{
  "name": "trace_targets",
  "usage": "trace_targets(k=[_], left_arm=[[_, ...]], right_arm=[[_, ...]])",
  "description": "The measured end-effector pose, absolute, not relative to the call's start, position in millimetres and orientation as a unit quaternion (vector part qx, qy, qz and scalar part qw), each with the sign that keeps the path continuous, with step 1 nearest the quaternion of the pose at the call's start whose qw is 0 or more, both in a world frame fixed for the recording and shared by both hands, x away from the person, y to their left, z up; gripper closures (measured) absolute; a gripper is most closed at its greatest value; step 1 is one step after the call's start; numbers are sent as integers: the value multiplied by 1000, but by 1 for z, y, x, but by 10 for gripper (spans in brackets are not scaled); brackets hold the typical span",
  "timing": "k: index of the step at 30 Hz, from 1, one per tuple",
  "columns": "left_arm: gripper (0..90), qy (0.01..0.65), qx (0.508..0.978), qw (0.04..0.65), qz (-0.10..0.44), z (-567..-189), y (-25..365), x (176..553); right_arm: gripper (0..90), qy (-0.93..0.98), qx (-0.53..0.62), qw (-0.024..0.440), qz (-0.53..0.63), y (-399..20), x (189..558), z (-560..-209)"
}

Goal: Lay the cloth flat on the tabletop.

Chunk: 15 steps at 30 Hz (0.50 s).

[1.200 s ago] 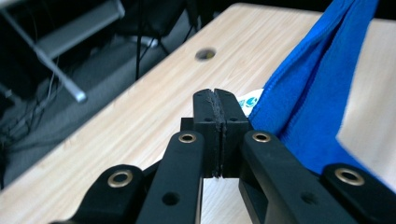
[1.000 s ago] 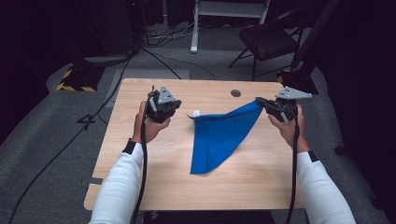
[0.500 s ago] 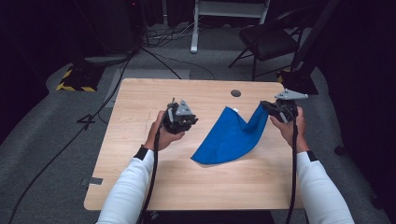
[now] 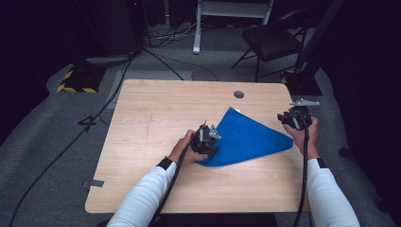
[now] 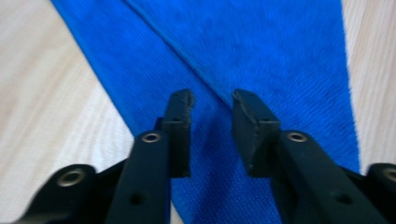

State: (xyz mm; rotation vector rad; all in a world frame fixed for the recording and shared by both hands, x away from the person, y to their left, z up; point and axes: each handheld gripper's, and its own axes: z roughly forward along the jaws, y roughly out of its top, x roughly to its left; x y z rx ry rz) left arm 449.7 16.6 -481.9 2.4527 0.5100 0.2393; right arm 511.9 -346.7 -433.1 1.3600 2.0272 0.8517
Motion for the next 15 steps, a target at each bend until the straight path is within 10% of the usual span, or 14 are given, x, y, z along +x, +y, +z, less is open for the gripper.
trace_targets(k=[7,15], left_arm=[[882,200,923,323,64,-487,28,451],[885,207,920,328,63,-488,35,435]], right_arm=[[586,795,419,236,369,-316,499,-435],[548,842,348,157,381,-241,503,-453]])
